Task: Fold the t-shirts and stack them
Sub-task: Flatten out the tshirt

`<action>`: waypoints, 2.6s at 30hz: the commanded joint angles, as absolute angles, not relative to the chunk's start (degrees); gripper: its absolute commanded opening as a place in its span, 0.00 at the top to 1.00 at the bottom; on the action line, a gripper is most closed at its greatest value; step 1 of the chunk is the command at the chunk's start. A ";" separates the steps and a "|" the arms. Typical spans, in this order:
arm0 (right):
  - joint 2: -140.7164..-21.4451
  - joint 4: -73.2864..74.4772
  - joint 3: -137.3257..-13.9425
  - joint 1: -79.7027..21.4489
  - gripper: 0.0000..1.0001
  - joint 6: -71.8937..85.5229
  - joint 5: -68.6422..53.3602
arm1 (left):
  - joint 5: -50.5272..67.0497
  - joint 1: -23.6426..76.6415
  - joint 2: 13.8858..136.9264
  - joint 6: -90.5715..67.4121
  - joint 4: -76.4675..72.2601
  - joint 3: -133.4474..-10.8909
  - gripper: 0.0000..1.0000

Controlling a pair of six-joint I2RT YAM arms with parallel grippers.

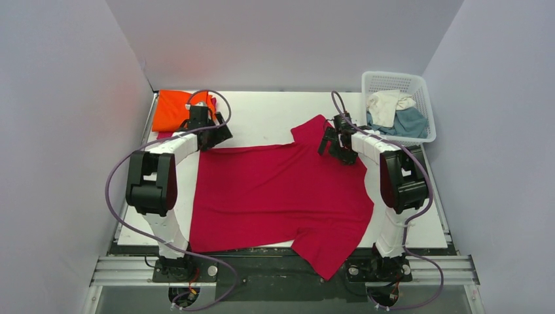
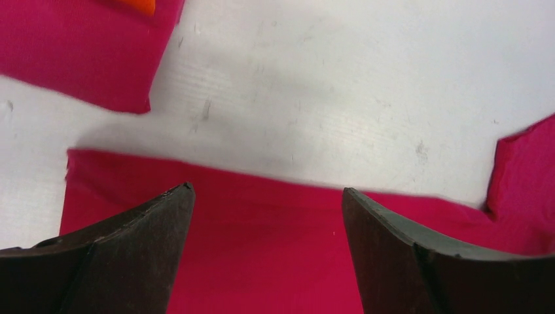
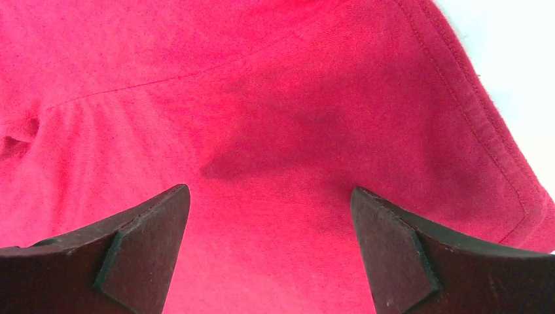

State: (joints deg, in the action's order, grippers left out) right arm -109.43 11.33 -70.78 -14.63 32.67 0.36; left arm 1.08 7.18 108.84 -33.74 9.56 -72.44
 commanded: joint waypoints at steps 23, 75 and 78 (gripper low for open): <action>-108.82 13.45 -68.69 -13.68 0.12 30.93 1.14 | -2.92 6.35 115.82 -35.73 9.93 -83.82 0.06; -133.29 37.10 -107.86 -9.35 0.15 30.95 6.15 | -5.14 13.13 126.98 -31.93 26.38 -95.60 0.06; -138.37 40.55 -117.52 -8.74 0.15 30.85 7.40 | -3.85 13.10 130.96 -31.52 27.97 -101.04 0.06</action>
